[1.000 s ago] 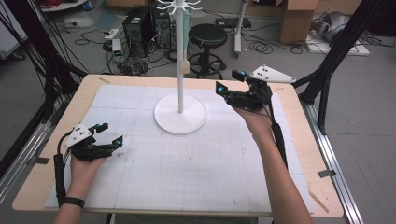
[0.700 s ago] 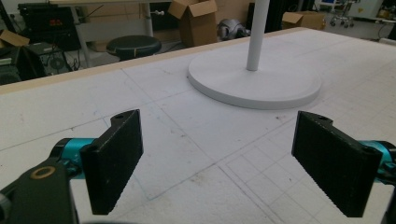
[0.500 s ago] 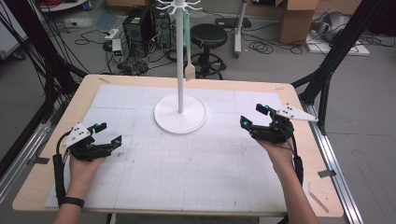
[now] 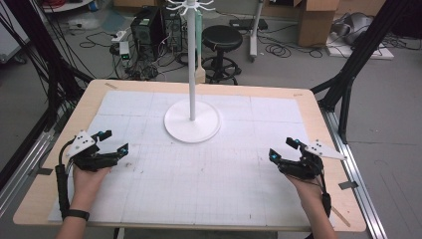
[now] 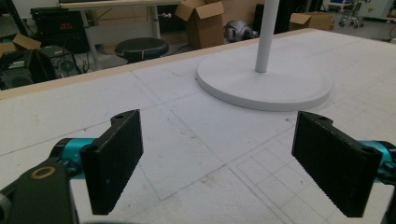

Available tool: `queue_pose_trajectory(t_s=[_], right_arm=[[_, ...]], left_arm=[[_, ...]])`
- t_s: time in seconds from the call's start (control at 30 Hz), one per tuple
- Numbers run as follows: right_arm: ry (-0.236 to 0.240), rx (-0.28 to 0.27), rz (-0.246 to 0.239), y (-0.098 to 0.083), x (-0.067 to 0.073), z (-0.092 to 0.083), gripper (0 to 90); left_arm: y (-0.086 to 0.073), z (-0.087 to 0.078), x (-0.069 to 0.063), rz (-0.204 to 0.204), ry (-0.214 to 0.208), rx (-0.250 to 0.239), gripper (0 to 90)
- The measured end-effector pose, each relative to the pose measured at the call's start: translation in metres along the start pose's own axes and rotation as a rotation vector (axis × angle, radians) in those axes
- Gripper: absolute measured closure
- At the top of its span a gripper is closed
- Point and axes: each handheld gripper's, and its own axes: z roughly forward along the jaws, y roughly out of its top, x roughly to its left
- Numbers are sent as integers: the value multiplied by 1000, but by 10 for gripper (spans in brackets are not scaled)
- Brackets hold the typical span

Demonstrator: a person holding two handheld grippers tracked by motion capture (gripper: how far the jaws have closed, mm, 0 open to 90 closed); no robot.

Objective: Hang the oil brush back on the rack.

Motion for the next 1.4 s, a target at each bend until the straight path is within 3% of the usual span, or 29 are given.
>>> queue_pose_trajectory(t_s=[0.3,0.5,1.4], right_arm=[[-56,6,-23,-14,-14,-11,141],[-62,35,-21,-20,-17,-8,141],[-64,17,-5,-20,-22,-10,139]], left_arm=[[0,0,2,-11,7,-10,170],[0,-1,2,-10,12,-9,170],[1,-4,4,-11,15,-20,170]])
